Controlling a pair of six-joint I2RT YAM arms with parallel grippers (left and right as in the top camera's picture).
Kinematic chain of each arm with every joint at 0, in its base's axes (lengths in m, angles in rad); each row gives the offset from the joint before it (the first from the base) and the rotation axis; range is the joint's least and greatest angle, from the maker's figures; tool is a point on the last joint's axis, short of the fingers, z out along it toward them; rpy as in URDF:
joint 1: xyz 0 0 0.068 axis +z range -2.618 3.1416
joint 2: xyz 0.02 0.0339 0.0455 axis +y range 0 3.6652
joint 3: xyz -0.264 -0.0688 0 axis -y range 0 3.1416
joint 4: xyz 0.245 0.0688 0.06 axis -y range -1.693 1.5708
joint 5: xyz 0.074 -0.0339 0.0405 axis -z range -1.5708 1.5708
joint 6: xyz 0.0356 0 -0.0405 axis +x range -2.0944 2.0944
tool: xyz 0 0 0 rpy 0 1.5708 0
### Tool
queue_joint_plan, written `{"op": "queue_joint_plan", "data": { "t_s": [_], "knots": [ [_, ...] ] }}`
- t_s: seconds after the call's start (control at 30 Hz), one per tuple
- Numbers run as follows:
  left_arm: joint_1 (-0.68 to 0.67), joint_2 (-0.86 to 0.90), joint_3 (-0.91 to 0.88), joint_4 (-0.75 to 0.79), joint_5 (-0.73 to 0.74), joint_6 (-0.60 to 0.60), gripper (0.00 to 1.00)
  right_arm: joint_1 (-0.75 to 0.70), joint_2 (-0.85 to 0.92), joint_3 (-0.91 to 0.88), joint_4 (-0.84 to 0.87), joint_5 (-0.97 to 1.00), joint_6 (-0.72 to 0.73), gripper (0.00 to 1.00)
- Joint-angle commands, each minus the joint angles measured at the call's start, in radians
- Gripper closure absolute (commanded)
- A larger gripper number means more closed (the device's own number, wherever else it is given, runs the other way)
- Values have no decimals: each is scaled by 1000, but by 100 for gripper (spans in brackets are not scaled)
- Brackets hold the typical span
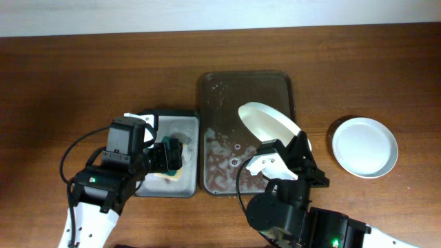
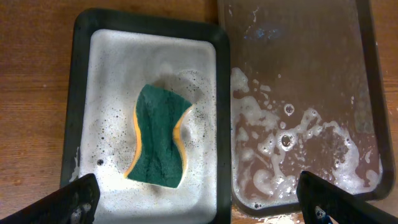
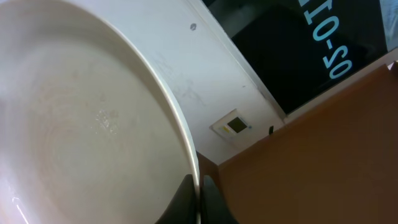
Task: Clean dirty plates on tray and stack at the side
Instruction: 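Lift the plate with the right gripper and place it on the stack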
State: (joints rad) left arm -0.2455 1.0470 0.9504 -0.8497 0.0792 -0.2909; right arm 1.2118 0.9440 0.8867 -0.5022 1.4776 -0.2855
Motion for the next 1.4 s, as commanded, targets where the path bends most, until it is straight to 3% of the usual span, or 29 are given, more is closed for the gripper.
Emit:
{"op": "queue_joint_plan", "data": {
  "t_s": [0.0, 0.03, 0.07, 0.1, 0.13, 0.17, 0.2, 0.23, 0.3, 0.33, 0.37, 0.4, 0.47, 0.6, 0.63, 0.67, 0.73, 0.83, 0.9, 0.97, 1.1, 1.2, 1.27, 1.37],
  "knots": [
    [4, -7, 14, -1, 11, 5, 0, 4, 5, 22, 2, -42, 2, 96],
    [5, -7, 14, -1, 11, 5, 0, -14, 9, 22, 13, 71, 19, 96],
    [4, -7, 14, -1, 11, 5, 0, -27, 9, 22, 69, 53, 124, 96],
    [5, -7, 14, -1, 11, 5, 0, -26, 13, 23, 79, -98, -6, 96],
    [4, -7, 14, 0, 11, 5, 1, -47, 18, 23, 103, -12, -103, 96],
    [5, -7, 14, -1, 11, 5, 1, -81, 21, 22, 225, 88, 49, 96],
    [4, -7, 14, -1, 11, 5, 0, -68, 22, 23, 229, 8, 3, 96],
    [4, -7, 14, -1, 11, 5, 0, -58, 23, 23, 231, -14, -154, 96],
    [4, -7, 14, -1, 11, 5, 0, -89, 24, 23, 281, 32, -72, 96],
    [4, -7, 14, -1, 11, 5, 1, -86, 24, 22, 253, 57, -251, 96],
    [5, -7, 14, -1, 11, 5, 0, -120, 24, 22, 299, 113, -142, 96],
    [4, -7, 14, -1, 11, 5, 0, -97, 23, 21, 287, 43, -126, 96],
    [4, -6, 14, -1, 11, 5, 0, -89, 27, 21, 268, 71, -198, 96],
    [5, -7, 14, -1, 11, 5, 0, -76, 30, 21, 160, -147, 27, 96],
    [4, -7, 14, -1, 11, 5, 0, -77, 31, 21, 56, -426, 98, 96],
    [4, -7, 14, -1, 11, 5, 1, -86, 38, 21, 5, -556, 149, 96],
    [4, -7, 14, -1, 11, 5, 0, -151, 56, 21, -102, -579, 373, 96],
    [4, -7, 14, -1, 11, 5, 1, -272, 44, 21, -151, -606, 583, 96],
    [5, -7, 14, -1, 11, 5, 1, -446, 16, 23, -190, -813, 792, 96],
    [4, -7, 14, -1, 11, 5, 1, -638, -2, 23, -198, -1020, 811, 96],
    [4, -6, 14, -1, 11, 5, 1, -1191, 4, 23, -233, -1497, 790, 96],
    [4, -7, 14, -1, 11, 5, 1, -1579, 103, 22, -217, -1519, 761, 96],
    [4, -7, 14, -1, 11, 5, 0, -1764, 230, 22, -181, -1529, 766, 96],
    [5, -6, 14, -1, 11, 5, 1, -1877, 428, 22, -177, -1516, 761, 96]
  ]
}}
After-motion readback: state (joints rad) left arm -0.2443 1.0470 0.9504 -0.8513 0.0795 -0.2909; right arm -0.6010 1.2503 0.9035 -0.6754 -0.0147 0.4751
